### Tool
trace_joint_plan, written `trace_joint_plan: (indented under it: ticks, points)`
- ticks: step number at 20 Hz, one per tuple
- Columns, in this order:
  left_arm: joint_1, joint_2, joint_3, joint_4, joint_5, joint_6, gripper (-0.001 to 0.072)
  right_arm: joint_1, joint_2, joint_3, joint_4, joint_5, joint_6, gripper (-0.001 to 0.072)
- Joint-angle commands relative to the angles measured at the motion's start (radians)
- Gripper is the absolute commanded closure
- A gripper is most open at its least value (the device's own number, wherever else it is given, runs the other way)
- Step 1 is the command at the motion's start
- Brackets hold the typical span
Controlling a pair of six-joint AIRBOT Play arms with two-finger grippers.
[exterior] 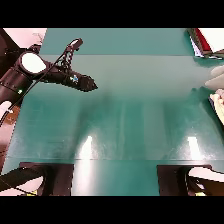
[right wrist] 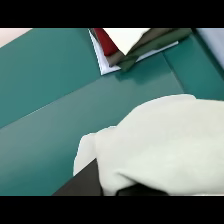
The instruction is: Fold the shirts.
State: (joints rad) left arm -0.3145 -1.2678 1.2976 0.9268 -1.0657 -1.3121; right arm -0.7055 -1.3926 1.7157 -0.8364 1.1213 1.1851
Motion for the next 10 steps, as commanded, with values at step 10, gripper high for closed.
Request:
trace_joint_plan:
  ticks: [10]
  points:
    - [-0.001,0.0,0.0,0.001,0.001,0.003,0.0684,-0.138,0.063,0.081,-0.25,0.235,-0.014,0.0697]
